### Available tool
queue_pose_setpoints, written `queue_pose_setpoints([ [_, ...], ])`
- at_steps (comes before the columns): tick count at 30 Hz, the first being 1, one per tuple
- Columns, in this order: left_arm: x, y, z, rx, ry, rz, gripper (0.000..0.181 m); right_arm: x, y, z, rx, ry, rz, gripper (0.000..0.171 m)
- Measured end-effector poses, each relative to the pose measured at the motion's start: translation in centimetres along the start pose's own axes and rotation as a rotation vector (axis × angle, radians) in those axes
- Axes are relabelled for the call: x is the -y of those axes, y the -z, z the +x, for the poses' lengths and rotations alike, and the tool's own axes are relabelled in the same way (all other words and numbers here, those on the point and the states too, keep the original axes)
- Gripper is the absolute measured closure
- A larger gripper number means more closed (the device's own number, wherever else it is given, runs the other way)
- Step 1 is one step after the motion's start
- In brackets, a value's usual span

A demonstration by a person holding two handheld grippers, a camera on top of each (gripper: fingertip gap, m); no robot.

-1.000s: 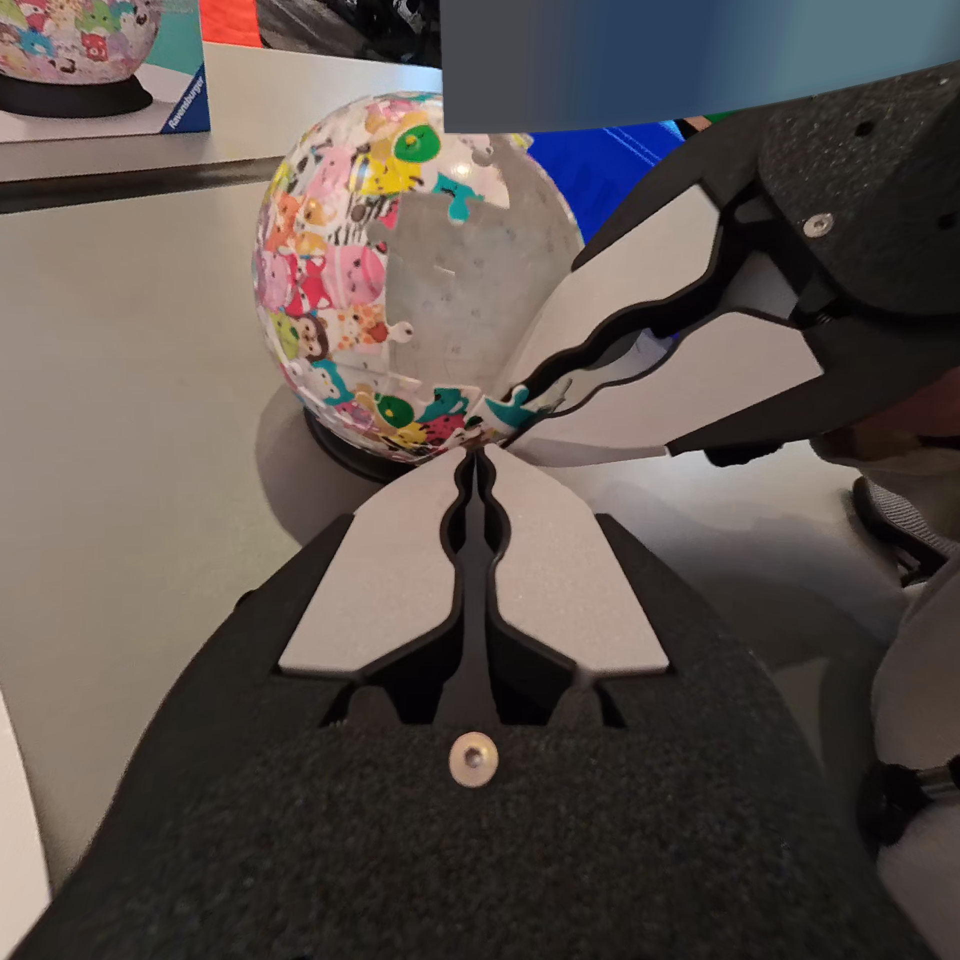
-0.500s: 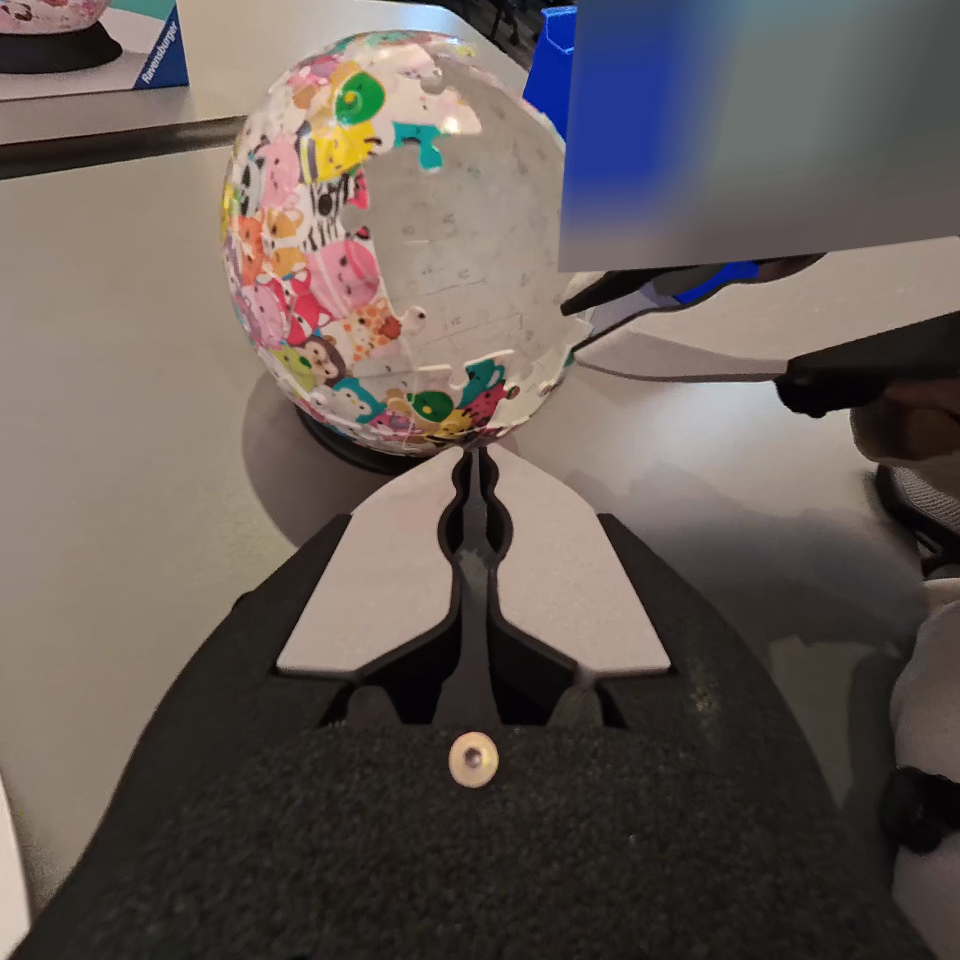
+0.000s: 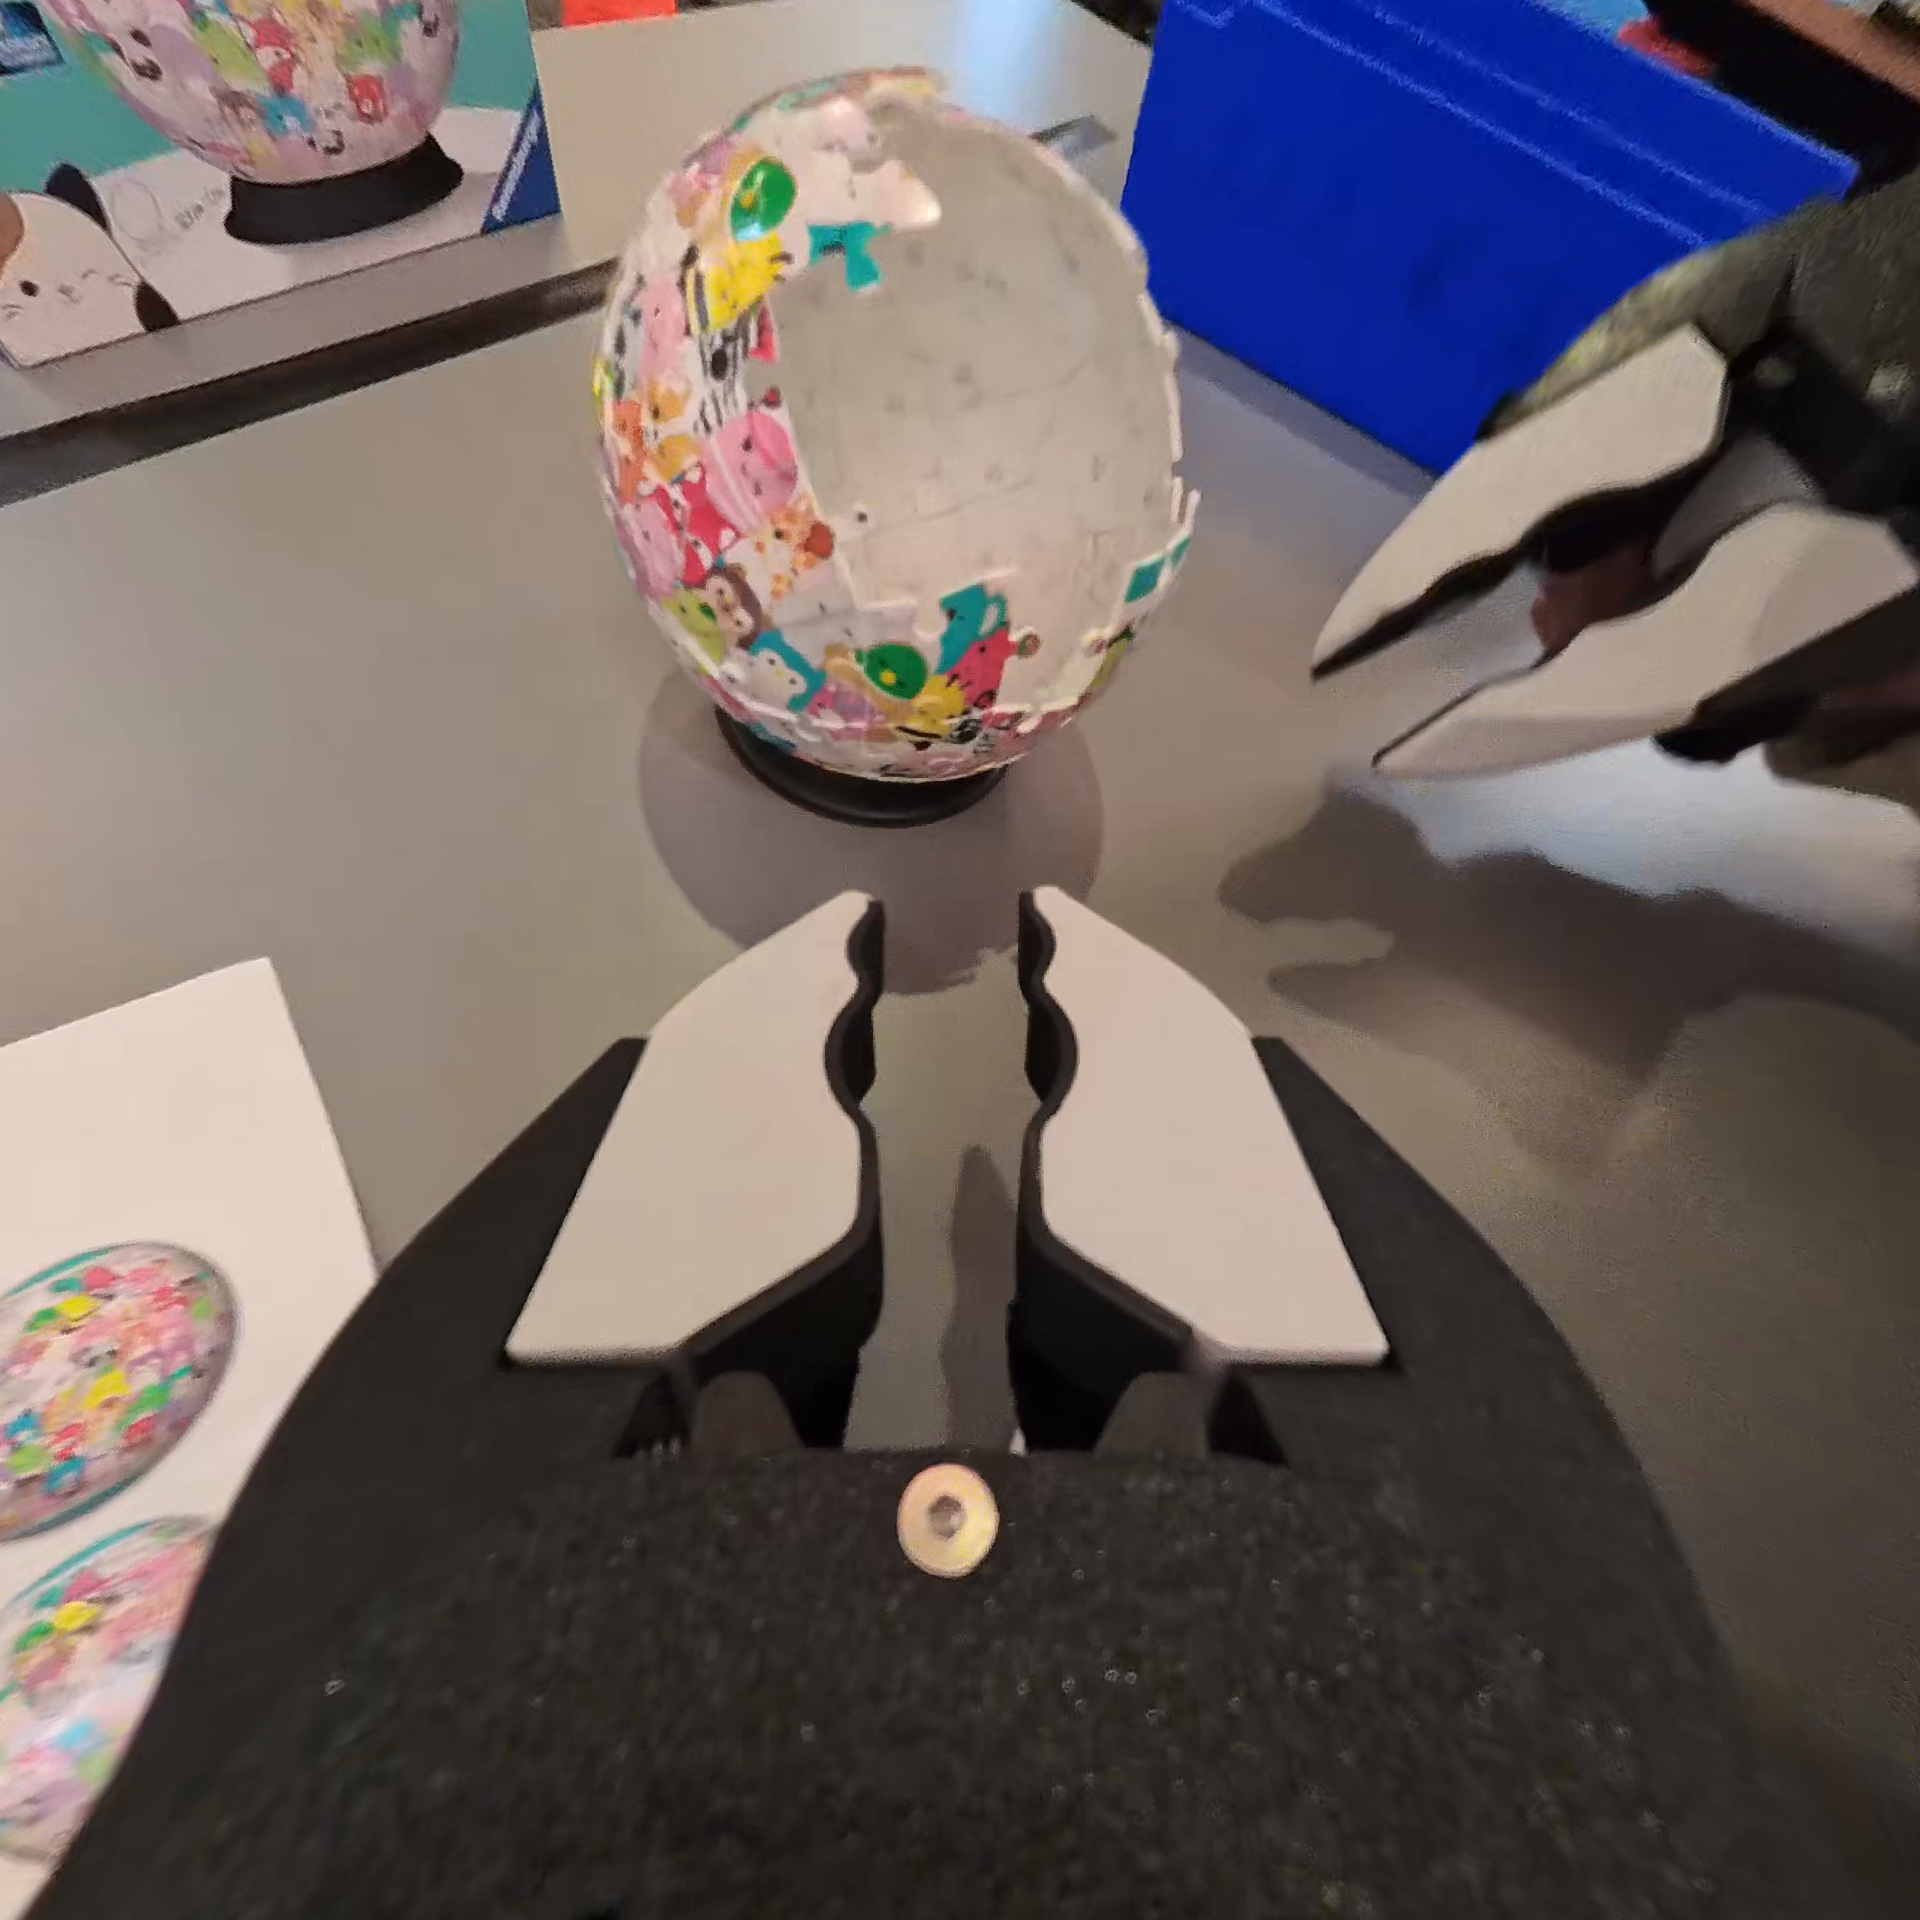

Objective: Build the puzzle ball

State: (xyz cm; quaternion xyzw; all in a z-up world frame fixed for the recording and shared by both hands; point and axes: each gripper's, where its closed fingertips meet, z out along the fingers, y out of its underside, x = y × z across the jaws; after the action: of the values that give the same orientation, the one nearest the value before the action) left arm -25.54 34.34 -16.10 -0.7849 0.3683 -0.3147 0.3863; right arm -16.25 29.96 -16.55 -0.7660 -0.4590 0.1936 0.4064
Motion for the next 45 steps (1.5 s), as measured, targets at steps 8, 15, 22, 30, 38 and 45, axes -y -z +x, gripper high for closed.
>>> queue_pose_setpoints([
  [8, 0.3, -3.6, -5.8, 0.083, -0.233, -0.117, 0.09, -1.4, -1.8, 7.7, -0.085, 0.017, 0.007, 0.084],
  [15, 0.3, -5.6, -3.5, -0.13, -0.352, -0.2, 0.09, -0.9, -4.7, 8.3, 0.087, -0.02, 0.01, 0.059],
  [22, 0.5, -6.3, -2.9, -0.155, -0.319, -0.231, 0.1, 0.6, -5.3, 8.2, 0.163, -0.153, 0.052, 0.057],
  [30, -0.1, -6.2, -2.1, -0.142, -0.27, -0.25, 0.098, 1.2, -4.8, 7.9, 0.266, -0.3, 0.027, 0.059],
  [38, -0.5, -6.1, -2.4, -0.121, -0.229, -0.235, 0.098, 1.3, -3.9, 7.7, 0.337, -0.326, 0.054, 0.059],
  [45, 0.1, -6.6, -2.3, -0.11, -0.217, -0.203, 0.093, 2.3, -4.7, 7.8, 0.312, -0.396, 0.091, 0.053],
])
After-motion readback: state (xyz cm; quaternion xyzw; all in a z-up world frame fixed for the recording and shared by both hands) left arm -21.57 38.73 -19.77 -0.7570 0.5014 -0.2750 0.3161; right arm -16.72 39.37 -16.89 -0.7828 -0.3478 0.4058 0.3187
